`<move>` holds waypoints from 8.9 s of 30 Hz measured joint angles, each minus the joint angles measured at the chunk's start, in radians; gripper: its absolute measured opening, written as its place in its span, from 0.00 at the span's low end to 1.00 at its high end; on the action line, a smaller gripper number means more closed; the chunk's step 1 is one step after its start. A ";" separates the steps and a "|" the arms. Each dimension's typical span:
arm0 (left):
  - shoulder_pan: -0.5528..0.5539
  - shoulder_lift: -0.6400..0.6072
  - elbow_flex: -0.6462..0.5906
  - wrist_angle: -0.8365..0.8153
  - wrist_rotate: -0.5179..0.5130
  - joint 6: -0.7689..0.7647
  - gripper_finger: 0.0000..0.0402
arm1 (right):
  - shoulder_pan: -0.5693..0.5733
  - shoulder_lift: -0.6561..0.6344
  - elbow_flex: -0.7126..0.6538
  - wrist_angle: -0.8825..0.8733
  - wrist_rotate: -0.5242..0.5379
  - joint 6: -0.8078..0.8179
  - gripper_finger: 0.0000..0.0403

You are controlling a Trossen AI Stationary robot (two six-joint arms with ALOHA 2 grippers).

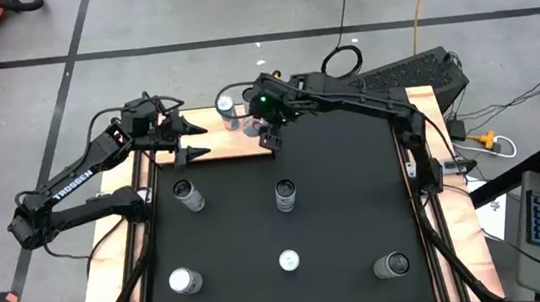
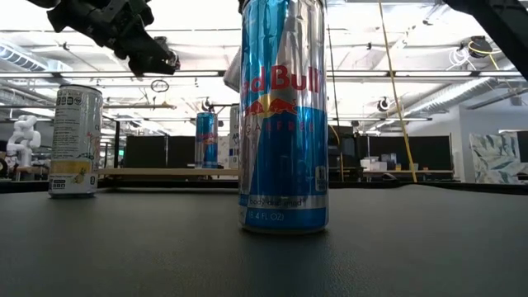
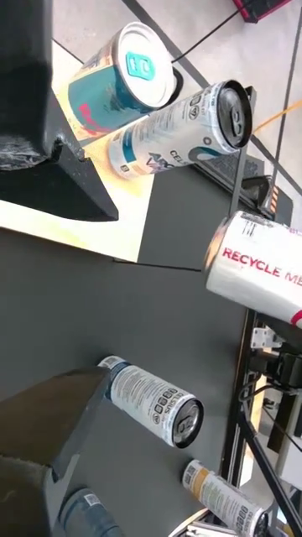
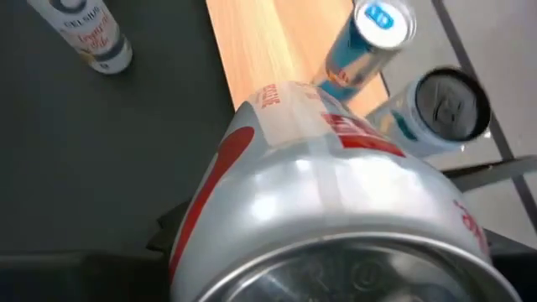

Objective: Place canned beverage on shelf
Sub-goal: Put the top red-silver soda can on the shelf

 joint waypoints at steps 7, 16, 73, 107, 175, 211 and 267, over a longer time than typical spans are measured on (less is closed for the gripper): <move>0.000 0.000 0.000 -0.002 0.000 0.000 0.75 | -0.013 0.042 0.001 0.166 -0.046 -0.037 0.67; 0.000 0.000 0.000 -0.020 0.000 0.000 0.75 | -0.026 0.127 0.000 0.146 -0.051 -0.048 0.67; -0.091 0.500 0.000 0.388 -0.062 -0.054 0.74 | -0.095 0.174 -0.001 0.091 -0.250 -0.043 0.69; -0.133 0.500 -0.051 0.357 -0.182 -0.057 0.43 | -0.060 0.248 -0.001 0.159 -0.179 -0.040 0.69; -0.095 0.340 -0.050 0.264 -0.267 -0.098 0.43 | -0.075 0.131 0.062 0.140 -0.208 -0.180 0.81; -0.100 0.096 -0.050 0.144 -0.254 -0.108 0.43 | -0.054 0.142 0.061 -0.074 -0.182 -0.043 0.03; -0.099 0.097 -0.050 0.144 -0.253 -0.099 0.43 | -0.075 0.221 0.061 0.040 -0.183 0.013 0.00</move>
